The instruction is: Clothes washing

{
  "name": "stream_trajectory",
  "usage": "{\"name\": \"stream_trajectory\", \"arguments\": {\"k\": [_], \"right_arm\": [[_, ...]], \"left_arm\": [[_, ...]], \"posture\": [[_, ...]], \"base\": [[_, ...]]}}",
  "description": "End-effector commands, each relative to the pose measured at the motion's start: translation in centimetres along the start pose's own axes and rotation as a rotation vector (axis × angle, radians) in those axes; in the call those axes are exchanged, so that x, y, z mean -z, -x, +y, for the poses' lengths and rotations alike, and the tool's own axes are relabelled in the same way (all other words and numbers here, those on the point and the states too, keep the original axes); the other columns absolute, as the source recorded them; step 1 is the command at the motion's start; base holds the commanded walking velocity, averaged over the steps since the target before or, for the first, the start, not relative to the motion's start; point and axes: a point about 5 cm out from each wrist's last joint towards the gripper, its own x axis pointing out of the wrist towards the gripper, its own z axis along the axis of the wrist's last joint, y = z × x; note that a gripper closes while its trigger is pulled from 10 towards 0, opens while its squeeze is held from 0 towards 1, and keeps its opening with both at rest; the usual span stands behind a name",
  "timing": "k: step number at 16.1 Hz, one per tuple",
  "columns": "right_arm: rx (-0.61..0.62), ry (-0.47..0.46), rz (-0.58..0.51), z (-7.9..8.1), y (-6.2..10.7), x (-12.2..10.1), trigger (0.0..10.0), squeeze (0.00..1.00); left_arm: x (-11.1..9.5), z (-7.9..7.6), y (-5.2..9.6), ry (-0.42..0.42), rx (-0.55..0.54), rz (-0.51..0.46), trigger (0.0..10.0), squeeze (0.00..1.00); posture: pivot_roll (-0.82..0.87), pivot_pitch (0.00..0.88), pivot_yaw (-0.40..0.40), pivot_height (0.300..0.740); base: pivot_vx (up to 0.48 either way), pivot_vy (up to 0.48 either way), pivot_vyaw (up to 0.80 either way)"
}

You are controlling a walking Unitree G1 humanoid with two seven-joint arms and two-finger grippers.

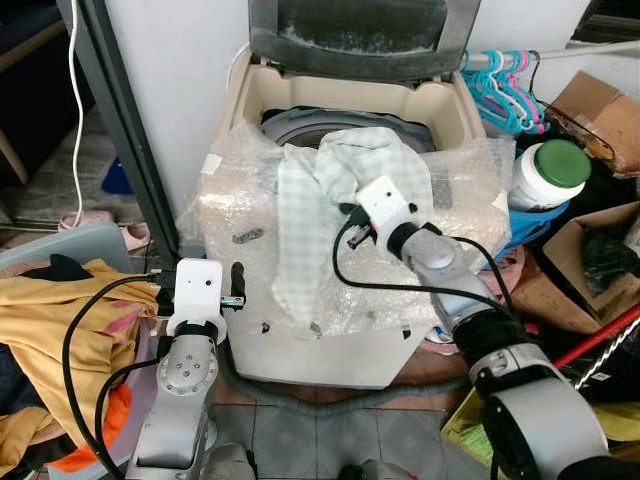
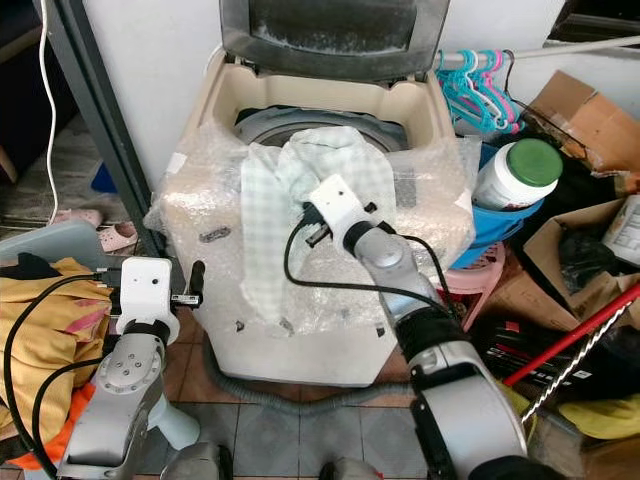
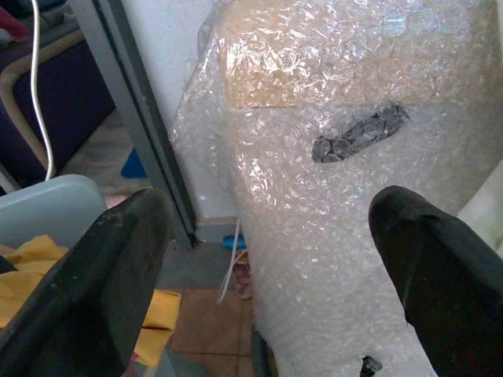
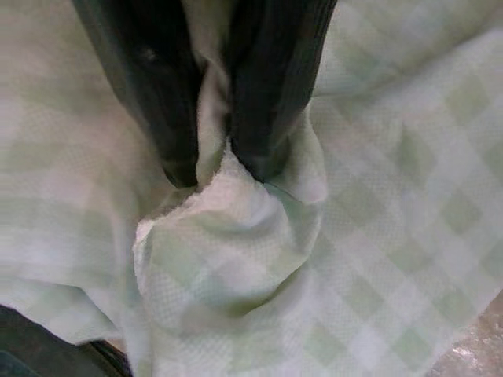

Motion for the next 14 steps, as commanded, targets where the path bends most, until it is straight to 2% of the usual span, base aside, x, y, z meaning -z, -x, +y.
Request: {"name": "stream_trajectory", "arguments": {"k": [1,3,6,7,8,10,11,12,13,14], "right_arm": [[0.053,-0.02,0.043,-1.8,0.7,0.8,0.0,0.0],[0.077,-0.021,0.002,-2.6,0.7,0.2,0.0,0.0],[0.119,0.038,-0.112,-5.2,0.5,-3.0,0.0,0.0],[0.152,0.09,-0.175,-7.2,0.4,-5.7,0.0,0.0],[0.212,0.156,-0.266,-9.8,0.5,-10.1,0.0,0.0],[0.297,0.212,-0.377,-11.5,1.0,-14.0,0.0,0.0],[0.378,0.217,-0.46,-12.5,1.5,-16.5,0.0,0.0],[0.386,0.294,-0.492,-12.4,1.4,-18.2,5.3,0.0],[0.353,0.311,-0.485,-11.9,1.1,-18.2,10.0,0.07],[0.254,0.245,-0.456,-10.9,0.3,-16.8,10.0,1.0]], "left_arm": [[0.2,-0.1,0.1,-0.008,-0.001,0.01,10.0,0.0],[0.2,-0.1,0.0,-0.009,-0.002,0.011,10.0,0.0],[0.2,-0.1,-0.1,-0.01,-0.002,0.009,10.0,0.0],[0.2,-0.1,-0.2,-0.009,-0.002,0.008,10.0,0.0],[0.1,-0.3,-0.4,-0.007,-0.001,0.005,10.0,0.0],[0.0,-0.4,-0.5,-0.004,-0.001,0.002,10.0,0.0],[-0.1,-0.5,-0.6,-0.001,-0.003,-0.002,10.0,0.0],[-0.1,-0.6,-0.7,0.001,-0.009,-0.007,10.0,0.0],[-0.2,-0.6,-0.8,0.002,-0.012,-0.009,10.0,0.0],[-0.2,-0.6,-0.7,0.003,-0.02,-0.01,10.0,0.0]], "posture": [[0.03,0.034,-0.06,0.74],[0.03,0.033,-0.059,0.74],[0.03,0.028,-0.06,0.74],[0.02,0.026,-0.061,0.74],[0.02,0.022,-0.063,0.74],[0.01,0.016,-0.067,0.74],[0.01,0.013,-0.069,0.74],[0.01,0.012,-0.072,0.74],[0.01,0.011,-0.074,0.74],[0.01,0.013,-0.076,0.74]], "base": [[0.0,0.0,0.0],[0.0,0.0,0.0],[0.0,0.0,0.0],[0.0,0.0,0.0],[0.0,0.0,0.0],[0.0,0.0,0.0],[0.0,0.0,0.0],[0.0,0.0,0.0],[0.0,0.0,0.0],[0.0,0.0,0.0]]}}
